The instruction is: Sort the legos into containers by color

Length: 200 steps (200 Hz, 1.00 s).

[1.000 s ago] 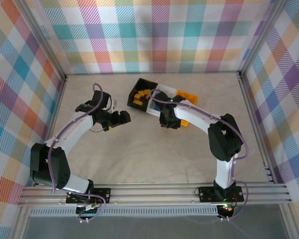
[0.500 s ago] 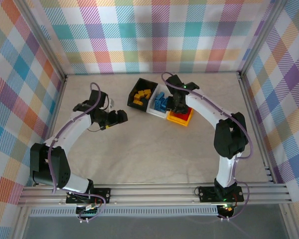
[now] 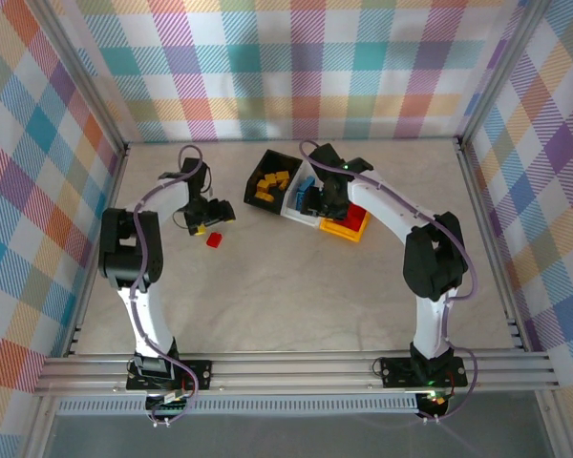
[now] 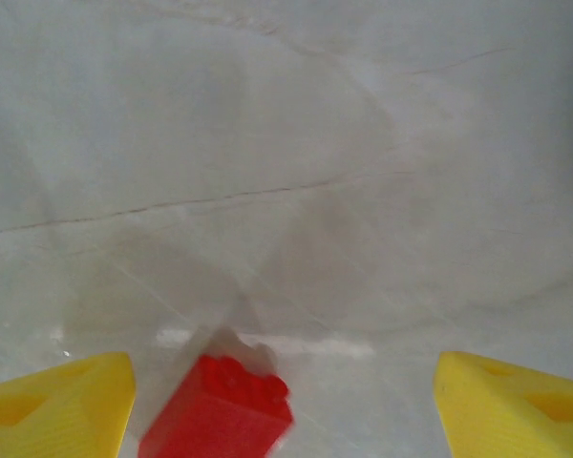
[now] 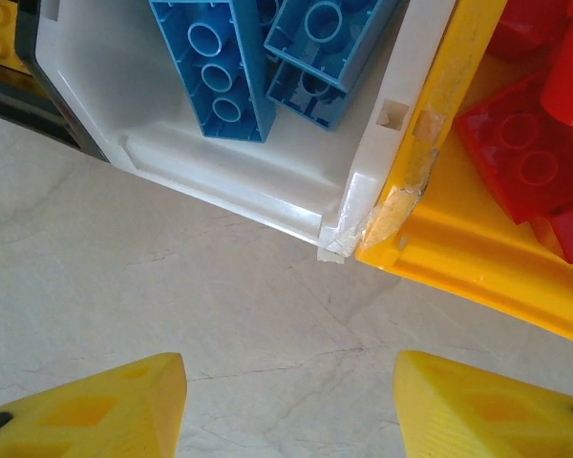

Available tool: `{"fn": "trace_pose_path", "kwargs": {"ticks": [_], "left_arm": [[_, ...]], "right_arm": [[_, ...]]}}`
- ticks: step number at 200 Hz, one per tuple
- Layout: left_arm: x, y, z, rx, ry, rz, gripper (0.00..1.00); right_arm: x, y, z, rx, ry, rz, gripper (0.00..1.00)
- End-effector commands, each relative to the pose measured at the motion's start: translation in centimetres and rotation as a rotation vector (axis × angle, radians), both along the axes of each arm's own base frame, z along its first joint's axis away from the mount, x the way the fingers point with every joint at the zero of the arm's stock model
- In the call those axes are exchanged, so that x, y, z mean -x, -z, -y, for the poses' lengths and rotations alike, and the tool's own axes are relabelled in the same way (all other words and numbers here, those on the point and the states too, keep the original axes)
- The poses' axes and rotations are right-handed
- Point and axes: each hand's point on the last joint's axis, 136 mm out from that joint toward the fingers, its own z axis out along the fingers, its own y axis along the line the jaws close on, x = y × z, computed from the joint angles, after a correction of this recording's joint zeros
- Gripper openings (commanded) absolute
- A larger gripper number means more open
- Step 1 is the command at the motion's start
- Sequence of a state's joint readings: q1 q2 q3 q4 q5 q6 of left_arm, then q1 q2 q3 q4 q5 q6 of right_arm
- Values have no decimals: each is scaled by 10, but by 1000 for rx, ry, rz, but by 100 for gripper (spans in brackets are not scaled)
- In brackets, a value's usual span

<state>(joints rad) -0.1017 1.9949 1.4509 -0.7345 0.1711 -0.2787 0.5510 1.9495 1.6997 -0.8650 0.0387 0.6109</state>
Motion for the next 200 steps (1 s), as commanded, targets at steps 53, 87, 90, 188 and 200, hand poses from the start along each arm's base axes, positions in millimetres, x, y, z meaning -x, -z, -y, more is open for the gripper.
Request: {"fn": "trace_pose_path", "kwargs": {"ticks": [53,87,90,188,200], "left_arm": [[19,14,-13,-139,72,-102,78],[35,28,-7,-159,115,-132,75],[36,29,-6,-156,116,-134,74],[56,40,9,-116,157,-161,43],[58,37,10,-108,153,-159,40]], "right_arm": [[6,-3,-4,-45,-23,-3,59],[4,-3,-3,-52,-15,-6,59],[5,-4,-4,-54,-15,-5,59],[18,-6,7,-57,23,-4,59],[21,-5,9,-56,30,-5,59]]}}
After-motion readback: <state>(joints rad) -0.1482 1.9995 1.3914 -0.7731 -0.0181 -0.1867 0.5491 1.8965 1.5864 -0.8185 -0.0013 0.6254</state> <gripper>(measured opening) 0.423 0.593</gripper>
